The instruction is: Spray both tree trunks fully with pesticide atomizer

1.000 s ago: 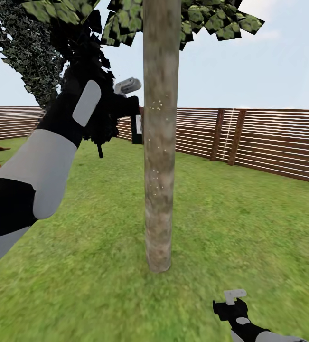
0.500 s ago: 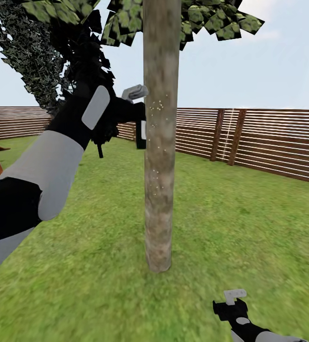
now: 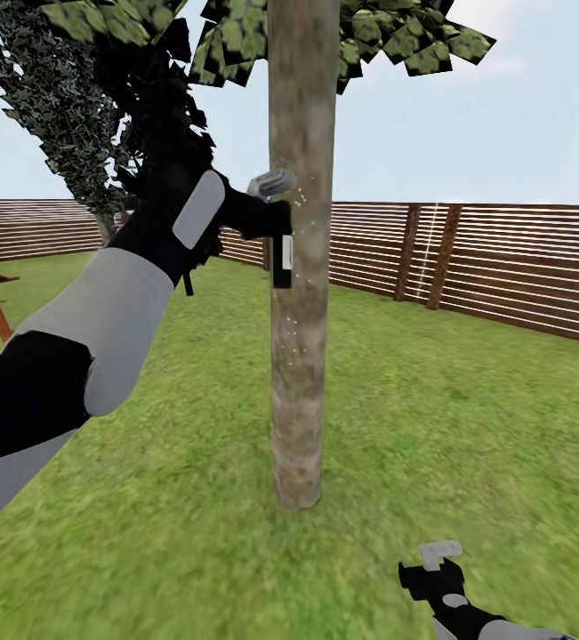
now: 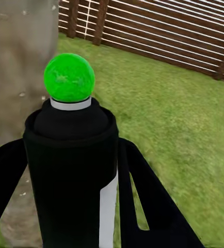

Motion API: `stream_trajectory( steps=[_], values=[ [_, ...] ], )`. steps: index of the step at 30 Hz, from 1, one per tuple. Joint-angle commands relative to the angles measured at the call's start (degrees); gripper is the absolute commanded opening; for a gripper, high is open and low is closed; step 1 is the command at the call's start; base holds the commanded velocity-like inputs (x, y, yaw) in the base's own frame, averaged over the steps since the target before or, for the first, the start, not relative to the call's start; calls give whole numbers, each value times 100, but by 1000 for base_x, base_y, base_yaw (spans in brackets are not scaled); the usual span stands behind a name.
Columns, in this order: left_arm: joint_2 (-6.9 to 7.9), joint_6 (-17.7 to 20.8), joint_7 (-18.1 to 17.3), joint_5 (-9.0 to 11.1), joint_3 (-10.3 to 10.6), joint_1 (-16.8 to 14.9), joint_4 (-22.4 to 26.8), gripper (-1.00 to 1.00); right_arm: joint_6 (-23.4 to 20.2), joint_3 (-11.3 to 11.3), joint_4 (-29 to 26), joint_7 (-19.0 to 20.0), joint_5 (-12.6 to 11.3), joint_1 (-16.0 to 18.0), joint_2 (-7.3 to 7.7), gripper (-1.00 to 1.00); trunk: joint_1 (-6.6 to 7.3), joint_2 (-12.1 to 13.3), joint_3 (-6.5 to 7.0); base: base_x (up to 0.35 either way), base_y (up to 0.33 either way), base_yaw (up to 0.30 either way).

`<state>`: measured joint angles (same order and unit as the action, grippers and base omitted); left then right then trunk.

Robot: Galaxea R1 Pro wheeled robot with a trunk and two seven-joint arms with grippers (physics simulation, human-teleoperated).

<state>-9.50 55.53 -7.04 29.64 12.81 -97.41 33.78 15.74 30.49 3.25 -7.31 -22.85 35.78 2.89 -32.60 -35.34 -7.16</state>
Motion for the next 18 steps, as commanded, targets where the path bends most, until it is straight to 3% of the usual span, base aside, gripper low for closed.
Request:
stream_trajectory(
  steps=[1, 8, 12, 16, 18],
  values=[
    [0, -164, -5, 29, -6, 0, -235, -100, 0, 1, 0, 0, 0, 0, 1, 100, 0, -1, 1, 0, 0, 0],
    [-5, -1459, -28, -17, 30, 3, -1651, -100, 0, -8, 0, -2, 0, 2, 4, 100, 0, -1, 1, 0, 0, 0],
    [-14, -1562, -67, -12, 72, 3, -1784, -100, 0, -8, -1, -1, 0, 1, 4, 100, 0, -1, 1, 0, 0, 0],
    [-25, -1574, -989, -11, 89, 3, -1779, -100, -1, -8, 0, -1, 0, -1, 3, 100, 0, -1, 1, 0, 0, 0],
    [-21, -1572, -1255, -14, 79, 3, -1811, -100, -1, -8, 0, 0, 0, 0, 2, 100, 0, -1, 1, 0, 0, 0]
  ],
)
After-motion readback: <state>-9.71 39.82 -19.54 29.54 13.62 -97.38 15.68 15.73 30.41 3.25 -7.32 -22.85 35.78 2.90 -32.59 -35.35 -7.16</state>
